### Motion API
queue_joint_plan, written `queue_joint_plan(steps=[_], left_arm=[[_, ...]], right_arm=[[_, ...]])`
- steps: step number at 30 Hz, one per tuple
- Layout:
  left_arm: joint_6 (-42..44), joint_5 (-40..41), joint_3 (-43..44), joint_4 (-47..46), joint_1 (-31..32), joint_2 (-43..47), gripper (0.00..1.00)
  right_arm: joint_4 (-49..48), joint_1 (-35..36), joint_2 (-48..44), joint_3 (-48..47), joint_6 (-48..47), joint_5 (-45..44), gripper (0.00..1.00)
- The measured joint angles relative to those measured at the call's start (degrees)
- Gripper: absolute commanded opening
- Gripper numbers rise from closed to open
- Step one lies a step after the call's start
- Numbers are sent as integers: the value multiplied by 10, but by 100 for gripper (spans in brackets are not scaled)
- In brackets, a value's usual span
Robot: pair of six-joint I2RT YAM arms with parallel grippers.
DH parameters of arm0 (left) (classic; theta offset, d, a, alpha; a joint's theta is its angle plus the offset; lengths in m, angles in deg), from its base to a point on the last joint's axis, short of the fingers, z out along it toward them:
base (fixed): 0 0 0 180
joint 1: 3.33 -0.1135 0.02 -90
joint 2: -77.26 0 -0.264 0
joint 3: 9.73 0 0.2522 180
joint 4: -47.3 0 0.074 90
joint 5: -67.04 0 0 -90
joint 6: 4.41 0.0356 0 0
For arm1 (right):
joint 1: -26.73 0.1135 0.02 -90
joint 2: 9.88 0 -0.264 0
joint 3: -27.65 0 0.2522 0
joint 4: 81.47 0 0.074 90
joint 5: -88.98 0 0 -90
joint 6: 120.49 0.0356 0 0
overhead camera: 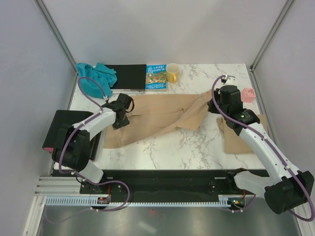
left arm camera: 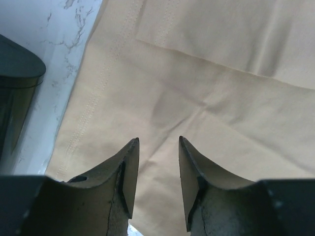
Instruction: Fold and stack the t-shirts
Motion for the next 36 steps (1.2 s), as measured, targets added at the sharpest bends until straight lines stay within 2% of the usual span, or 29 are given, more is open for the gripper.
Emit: queue_joint_plan(steps=[11,22,36], left_arm=[[-4,-1,-59,52,0,159,50],[-24,-11,-91,72,0,69,50],[-27,-12,-127,87,0,95,50]], right_arm=[[-14,0,12,0,-1,-5,0],[-16,0,0,0,-3,-1,0],[-17,0,8,-2,-4,1,0]])
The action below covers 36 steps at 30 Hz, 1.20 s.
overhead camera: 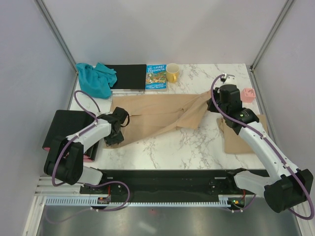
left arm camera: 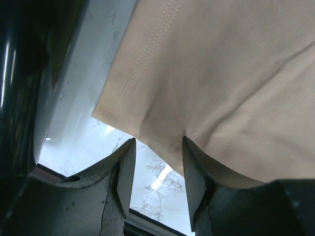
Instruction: Fold and stack the t-shirts
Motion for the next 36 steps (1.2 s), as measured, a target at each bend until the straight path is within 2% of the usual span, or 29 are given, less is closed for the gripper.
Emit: queue_joint_plan(steps=[23,32,36], left_arm=[[-53,21,-50,-15,0,28,50],[-62,36,-65,-19,0,90,50],[-65,45,-65,-21,1,89,50]], right_arm=[[-1,0,4,-6,-9,25,0],[-1,0,-4,-6,-9,25,0],[-1,-3,-11,-6,-9,23,0]])
